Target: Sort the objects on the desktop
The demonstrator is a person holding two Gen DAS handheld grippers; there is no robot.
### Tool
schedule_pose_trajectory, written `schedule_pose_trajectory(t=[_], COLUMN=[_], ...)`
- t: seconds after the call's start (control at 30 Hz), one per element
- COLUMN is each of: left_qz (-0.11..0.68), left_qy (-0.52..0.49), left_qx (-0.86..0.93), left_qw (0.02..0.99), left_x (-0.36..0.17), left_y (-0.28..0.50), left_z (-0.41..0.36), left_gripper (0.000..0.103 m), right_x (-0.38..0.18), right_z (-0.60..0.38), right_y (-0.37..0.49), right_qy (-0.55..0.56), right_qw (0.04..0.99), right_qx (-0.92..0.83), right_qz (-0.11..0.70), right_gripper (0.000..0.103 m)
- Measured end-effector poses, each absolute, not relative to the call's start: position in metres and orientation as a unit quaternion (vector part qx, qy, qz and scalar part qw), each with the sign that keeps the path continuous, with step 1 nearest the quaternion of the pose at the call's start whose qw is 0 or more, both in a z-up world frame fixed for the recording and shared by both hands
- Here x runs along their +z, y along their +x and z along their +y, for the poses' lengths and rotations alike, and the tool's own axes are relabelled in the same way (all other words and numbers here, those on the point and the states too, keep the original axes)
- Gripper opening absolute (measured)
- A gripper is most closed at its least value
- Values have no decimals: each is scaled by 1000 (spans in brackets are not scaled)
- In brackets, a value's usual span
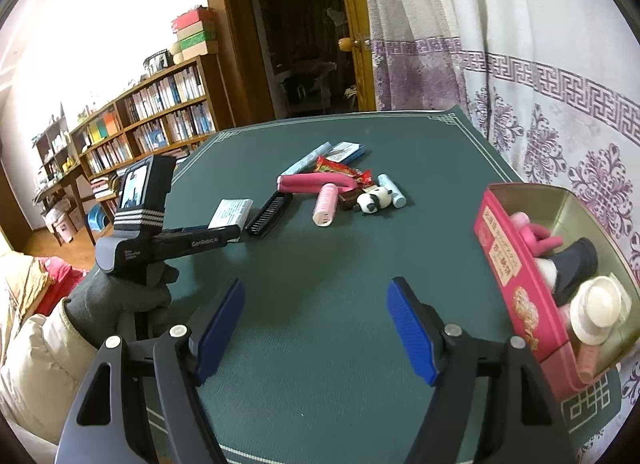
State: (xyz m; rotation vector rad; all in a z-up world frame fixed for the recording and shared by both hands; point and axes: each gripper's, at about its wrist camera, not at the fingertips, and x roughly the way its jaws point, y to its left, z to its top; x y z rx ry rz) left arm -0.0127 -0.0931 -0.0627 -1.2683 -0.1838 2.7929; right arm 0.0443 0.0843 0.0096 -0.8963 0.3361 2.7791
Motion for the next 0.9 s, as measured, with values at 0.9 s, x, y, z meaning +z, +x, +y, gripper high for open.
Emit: schedule_pose_trajectory(t=[0.9], left_qz=[-35], left_qy=[-421], left_qx=[906], left_qw=[6], left_x=[-64], left_y=[-27], left_z=[-88], left_gripper=[50], right_x=[-8], right_z=[108], right_y=[9], right_qy=[-312], right_qw=[56], right_qx=[933], right_qz=[169], right_gripper=[77])
